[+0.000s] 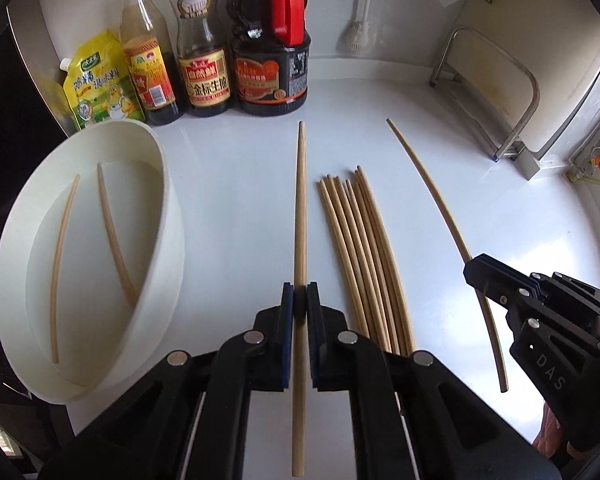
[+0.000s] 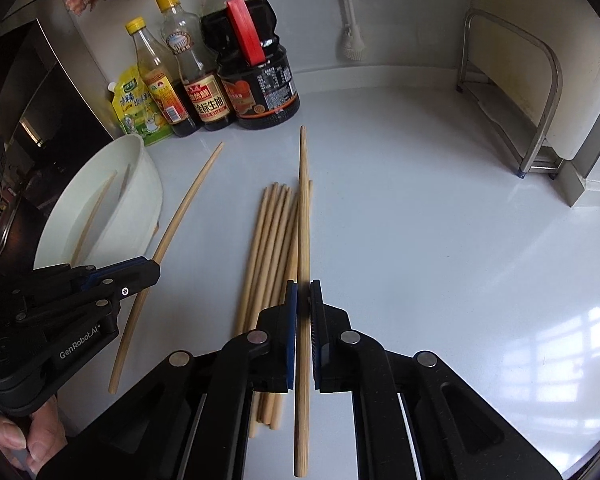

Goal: Organize utensils
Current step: 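Lift and carry both held chopsticks over the white basin, then open both tools to release the chopsticks into the basin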

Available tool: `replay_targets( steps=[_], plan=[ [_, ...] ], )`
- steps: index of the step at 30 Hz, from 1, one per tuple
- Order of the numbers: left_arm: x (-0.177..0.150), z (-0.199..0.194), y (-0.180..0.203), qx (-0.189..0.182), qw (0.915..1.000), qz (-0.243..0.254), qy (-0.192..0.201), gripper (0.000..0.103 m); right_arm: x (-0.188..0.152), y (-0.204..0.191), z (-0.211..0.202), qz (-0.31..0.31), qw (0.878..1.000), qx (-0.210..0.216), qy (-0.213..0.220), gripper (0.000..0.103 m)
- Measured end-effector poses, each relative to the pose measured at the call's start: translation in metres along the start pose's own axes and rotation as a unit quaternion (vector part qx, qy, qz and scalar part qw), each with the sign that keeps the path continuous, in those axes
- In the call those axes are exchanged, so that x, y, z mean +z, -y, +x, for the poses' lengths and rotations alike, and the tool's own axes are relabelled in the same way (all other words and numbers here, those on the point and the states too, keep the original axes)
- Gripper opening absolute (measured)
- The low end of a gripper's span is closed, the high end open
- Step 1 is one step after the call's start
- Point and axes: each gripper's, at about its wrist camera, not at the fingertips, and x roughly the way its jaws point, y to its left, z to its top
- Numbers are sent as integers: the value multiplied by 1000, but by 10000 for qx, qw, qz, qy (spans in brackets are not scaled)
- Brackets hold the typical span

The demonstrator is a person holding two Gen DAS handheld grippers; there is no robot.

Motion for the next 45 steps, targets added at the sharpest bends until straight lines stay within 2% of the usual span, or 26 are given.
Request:
replay_targets(
  steps=[9,19,26,33,39,45],
  plan=[
    [17,-51,-60,89,9985,-206,504,7,22,-63,-12,-321,9989,262,219,6],
    [25,-70,-154,422,9947,-580,735,7,59,-154,18,-817,9945,617,207,6],
    [20,-48,-210,554,9934,-847,536,7,70,-209,56,-1025,9915,801,-73,6],
    [20,-19,-244,501,9929,-1033,306,7,85,-253,96,-1250,9876,857,-406,6],
    [17,2,-256,436,9926,-1128,106,7,87,-261,127,-1117,9867,870,-799,6],
    [16,15,-259,390,9924,-1167,-102,8,84,-257,141,-1086,9860,771,-1007,6]
  ],
)
